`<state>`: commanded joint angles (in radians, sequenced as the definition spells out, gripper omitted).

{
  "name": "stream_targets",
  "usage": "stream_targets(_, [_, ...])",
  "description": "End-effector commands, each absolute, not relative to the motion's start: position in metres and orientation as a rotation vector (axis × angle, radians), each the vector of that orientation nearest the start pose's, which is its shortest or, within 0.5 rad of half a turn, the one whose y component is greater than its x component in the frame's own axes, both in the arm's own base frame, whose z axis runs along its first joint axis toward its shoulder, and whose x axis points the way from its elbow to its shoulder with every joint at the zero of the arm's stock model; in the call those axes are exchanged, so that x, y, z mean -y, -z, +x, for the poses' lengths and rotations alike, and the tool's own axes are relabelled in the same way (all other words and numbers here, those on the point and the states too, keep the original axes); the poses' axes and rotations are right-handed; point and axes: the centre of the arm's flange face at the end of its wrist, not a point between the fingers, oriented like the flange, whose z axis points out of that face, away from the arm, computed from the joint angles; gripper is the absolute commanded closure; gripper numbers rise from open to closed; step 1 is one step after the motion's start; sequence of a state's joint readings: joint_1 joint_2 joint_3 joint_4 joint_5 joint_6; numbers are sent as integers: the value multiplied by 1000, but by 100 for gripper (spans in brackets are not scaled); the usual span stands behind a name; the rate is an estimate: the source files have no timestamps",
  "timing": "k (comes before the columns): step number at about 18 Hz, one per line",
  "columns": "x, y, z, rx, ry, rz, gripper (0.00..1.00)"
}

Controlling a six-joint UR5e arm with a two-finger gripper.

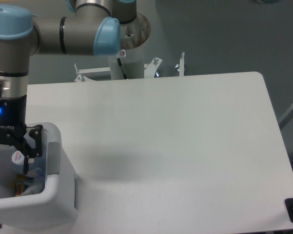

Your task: Place the trash in the trash can

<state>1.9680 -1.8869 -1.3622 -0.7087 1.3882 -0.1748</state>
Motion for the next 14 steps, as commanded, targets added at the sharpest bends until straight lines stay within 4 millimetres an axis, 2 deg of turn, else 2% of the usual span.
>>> stream_targets(3, [-652, -543, -163, 658, 63, -2242, 0])
stream_targets(6, [-636, -545, -207, 736, 12, -2222, 0])
stream_targets(9, [-613, -558, -250, 829, -112, -2176, 0])
stream_targets(11, [-602, -558, -278, 801, -189, -2195, 0])
stream_targets(14, [-595, -548, -293, 764, -270, -2245, 0])
